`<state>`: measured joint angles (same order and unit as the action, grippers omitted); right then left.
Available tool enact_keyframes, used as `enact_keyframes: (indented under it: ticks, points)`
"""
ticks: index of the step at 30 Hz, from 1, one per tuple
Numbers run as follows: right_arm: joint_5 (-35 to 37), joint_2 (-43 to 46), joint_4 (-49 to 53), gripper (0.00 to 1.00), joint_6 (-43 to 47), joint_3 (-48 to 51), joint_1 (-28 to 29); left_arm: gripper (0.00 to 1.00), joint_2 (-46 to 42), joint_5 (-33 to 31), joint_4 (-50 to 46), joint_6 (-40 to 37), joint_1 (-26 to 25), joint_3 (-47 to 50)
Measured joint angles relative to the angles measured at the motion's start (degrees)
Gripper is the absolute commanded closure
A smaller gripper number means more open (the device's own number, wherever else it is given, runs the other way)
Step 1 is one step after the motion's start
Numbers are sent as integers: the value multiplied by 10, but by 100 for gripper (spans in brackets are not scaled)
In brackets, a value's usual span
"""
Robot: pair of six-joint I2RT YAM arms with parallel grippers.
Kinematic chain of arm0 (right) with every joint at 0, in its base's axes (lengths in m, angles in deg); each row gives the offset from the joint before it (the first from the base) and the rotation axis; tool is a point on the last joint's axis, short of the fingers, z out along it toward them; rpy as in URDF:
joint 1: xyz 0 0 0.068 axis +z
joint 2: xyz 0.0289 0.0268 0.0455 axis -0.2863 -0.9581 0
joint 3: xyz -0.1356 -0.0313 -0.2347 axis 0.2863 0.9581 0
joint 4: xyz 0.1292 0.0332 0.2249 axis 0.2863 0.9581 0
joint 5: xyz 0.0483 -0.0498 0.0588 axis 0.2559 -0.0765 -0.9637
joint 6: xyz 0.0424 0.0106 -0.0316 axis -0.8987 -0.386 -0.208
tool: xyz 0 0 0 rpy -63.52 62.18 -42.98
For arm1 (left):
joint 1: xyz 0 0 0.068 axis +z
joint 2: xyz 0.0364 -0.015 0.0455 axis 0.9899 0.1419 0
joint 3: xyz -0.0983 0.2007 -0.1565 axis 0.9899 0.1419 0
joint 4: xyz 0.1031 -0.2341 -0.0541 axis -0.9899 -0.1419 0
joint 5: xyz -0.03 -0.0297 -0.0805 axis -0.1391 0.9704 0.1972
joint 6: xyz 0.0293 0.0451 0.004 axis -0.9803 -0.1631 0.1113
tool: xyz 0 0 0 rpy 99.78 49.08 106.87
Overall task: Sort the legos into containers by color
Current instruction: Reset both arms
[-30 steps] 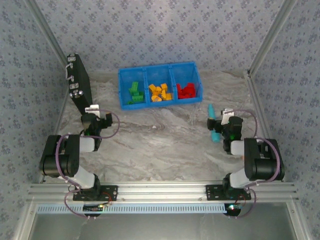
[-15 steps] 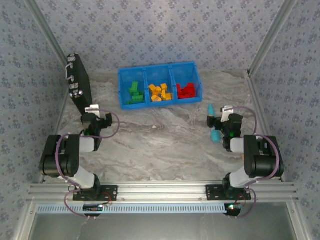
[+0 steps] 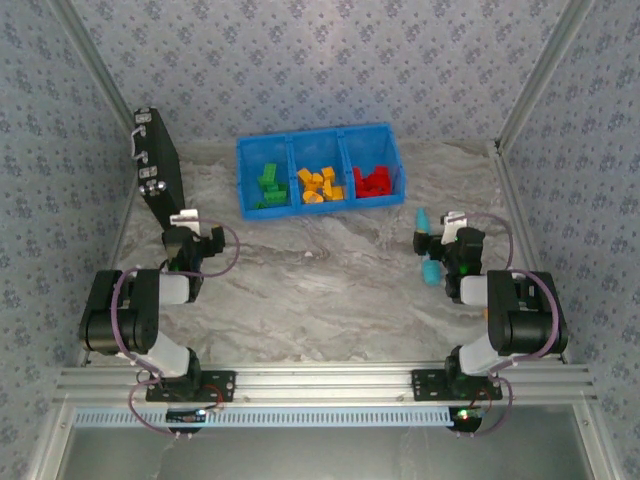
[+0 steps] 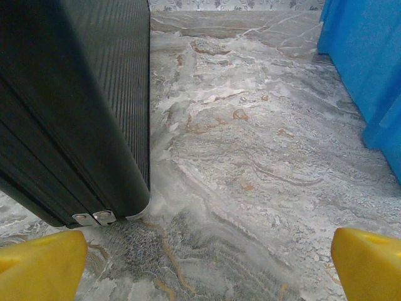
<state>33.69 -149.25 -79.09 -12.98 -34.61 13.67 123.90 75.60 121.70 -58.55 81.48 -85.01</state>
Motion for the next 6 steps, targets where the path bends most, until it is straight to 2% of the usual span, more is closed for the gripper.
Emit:
enact_keyframes:
  ticks: [6]
  points:
    - [0,-2,0,0,0,-3,0,0,0,0,0,0,0,0]
